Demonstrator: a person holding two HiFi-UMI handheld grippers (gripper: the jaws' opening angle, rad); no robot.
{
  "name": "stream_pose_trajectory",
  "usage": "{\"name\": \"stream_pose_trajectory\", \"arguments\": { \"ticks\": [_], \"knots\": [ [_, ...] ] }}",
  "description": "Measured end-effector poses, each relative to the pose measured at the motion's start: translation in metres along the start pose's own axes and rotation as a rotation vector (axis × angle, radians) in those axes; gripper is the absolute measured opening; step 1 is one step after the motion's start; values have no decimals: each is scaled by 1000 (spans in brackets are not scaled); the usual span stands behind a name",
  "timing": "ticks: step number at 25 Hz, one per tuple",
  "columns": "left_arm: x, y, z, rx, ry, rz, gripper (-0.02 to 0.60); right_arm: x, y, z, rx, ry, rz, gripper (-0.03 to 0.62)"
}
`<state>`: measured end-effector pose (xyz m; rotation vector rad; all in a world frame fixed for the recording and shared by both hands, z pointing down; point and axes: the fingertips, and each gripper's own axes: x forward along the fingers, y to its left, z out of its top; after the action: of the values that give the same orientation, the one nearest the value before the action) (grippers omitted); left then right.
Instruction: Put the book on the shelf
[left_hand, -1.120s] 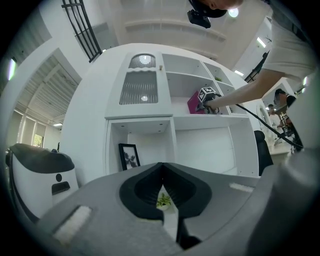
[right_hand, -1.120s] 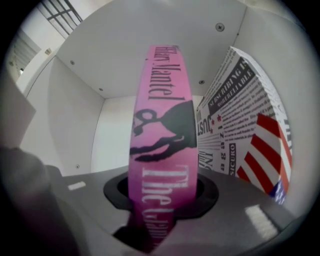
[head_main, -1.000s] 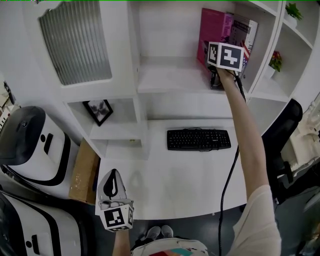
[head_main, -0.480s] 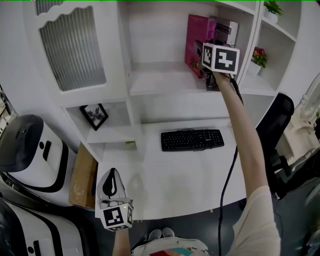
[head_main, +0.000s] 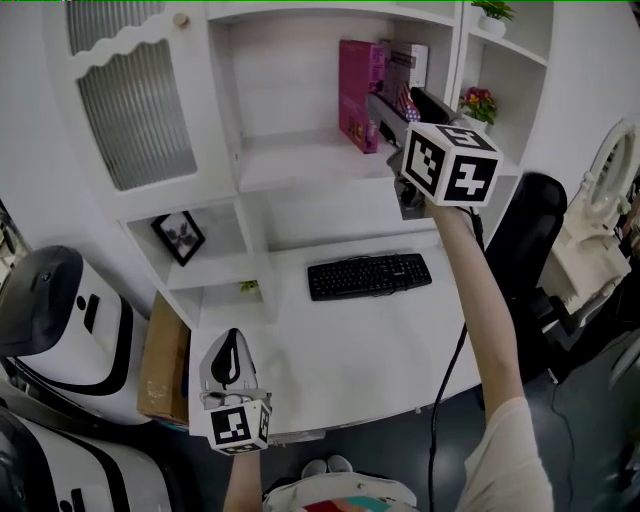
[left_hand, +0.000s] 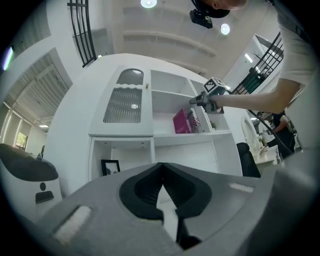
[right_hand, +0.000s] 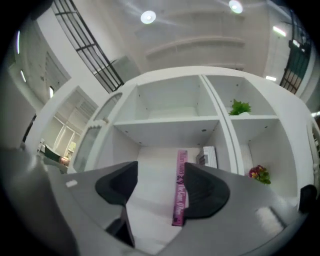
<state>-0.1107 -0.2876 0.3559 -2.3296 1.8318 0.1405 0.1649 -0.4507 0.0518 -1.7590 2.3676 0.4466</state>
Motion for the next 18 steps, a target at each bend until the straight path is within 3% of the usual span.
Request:
{"name": "stream_pose_trajectory", "arguments": {
  "ticks": [3,5,9,14,18],
  "knots": [
    [-1,-16,7,-8,-31,-32,-2,-50,20,0,32,-70,38,176],
    [-3,-27,10,-25,-46,-53,-2,-88,34,-10,66,-107,62,148],
    [-14,-44,10,-56,-48,-90,-2,-164,56,-38,93,-166,-2,44],
    [-21,-60,1,-66,-53,-136,-2,-216,85,-87,-22,-145,-86,3],
    [-25,-66,-1,-59,-47,-161,-2,-250,104,-129,-23,-73,-124,3]
  ]
}}
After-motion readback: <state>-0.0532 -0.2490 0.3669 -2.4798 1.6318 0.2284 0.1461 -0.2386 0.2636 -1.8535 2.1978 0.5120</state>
